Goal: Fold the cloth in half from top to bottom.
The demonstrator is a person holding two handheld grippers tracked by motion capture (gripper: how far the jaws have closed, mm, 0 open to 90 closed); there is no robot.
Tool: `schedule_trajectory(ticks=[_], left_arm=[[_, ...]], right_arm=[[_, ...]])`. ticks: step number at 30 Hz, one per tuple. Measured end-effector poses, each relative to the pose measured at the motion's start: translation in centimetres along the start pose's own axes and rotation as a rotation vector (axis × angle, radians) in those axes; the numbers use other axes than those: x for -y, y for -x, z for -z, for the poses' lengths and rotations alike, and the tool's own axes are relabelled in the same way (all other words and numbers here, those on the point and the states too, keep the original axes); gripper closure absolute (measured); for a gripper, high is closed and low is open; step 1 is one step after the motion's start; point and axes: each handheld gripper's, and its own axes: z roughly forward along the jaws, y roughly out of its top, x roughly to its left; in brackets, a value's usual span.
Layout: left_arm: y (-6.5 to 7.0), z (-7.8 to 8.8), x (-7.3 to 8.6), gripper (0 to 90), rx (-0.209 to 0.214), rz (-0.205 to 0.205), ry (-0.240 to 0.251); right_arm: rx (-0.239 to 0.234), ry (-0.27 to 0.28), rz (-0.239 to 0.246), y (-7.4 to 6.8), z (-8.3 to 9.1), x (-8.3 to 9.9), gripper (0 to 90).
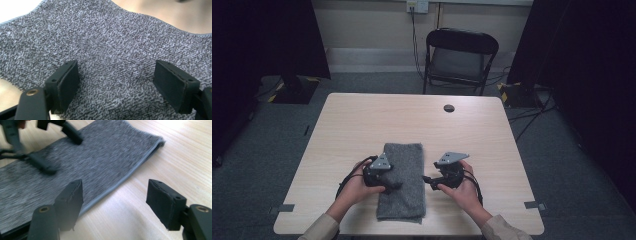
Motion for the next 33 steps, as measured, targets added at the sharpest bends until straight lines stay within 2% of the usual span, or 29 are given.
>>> schedule_trajectory(ticks=[3,5,6,8,11,14,17,19,21,22,24,26,27,29,32,33], left_arm=[[1.8,0.7,0.3,20.1,0.03,-0.019,-0.026],[2.3,1.3,0.3,20.2,0.04,-0.029,-0.03],[2.2,1.6,0.3,20.7,0.042,-0.019,-0.014],[1.5,2.2,0.1,21.1,0.016,0.026,0.03],[-0.6,2.8,-0.3,22.5,-0.077,0.054,0.044],[-2.9,2.8,-0.3,24.2,-0.132,0.12,0.084],[-4.7,2.5,-0.2,26.6,-0.18,0.145,0.088],[-5.9,1.9,-0.1,30.9,-0.177,0.154,0.092],[-6.2,1.6,-0.1,32.7,-0.18,0.152,0.081],[-6.6,1.3,-0.1,39.8,-0.184,0.142,0.068],[-6.7,1.1,-0.1,39.7,-0.187,0.137,0.057],[-6.8,0.9,0.1,45.6,-0.184,0.124,0.035],[-6.8,0.7,0.1,45.6,-0.184,0.128,0.023],[-6.8,0.6,0.2,47.5,-0.173,0.152,0.032],[-6.9,0.6,0.1,47.4,-0.174,0.147,0.02],[-6.9,0.7,0.0,45.9,-0.186,0.149,0.012]], right_arm=[[-0.007,0.003,-0.01,-0.2,0.0,0.3,29.3],[-0.008,0.004,-0.013,-0.3,-0.1,0.3,29.3],[-0.007,0.007,-0.017,-0.3,-0.1,0.3,29.4],[-0.005,0.009,-0.02,-0.2,-0.4,0.1,29.9],[-0.009,0.01,-0.03,-0.1,-0.8,-0.2,30.8],[-0.008,0.012,-0.033,0.3,-1.9,-1.1,32.4],[-0.003,0.018,-0.039,0.6,-2.6,-1.7,33.9],[0.011,0.02,-0.048,1.2,-3.5,-2.3,36.9],[0.012,0.02,-0.053,1.3,-3.9,-2.4,37.6],[0.015,0.012,-0.051,1.7,-4.5,-2.6,41.1],[0.019,0.008,-0.052,1.7,-4.7,-2.6,41.3],[0.023,0.001,-0.059,1.9,-5.3,-2.4,42.0],[0.027,-0.004,-0.059,1.8,-5.5,-2.3,42.6],[0.027,-0.011,-0.054,1.8,-5.7,-2.0,44.2],[0.028,-0.023,-0.054,2.0,-6.0,-1.6,43.7],[0.032,-0.02,-0.06,2.0,-6.0,-1.6,42.4]])
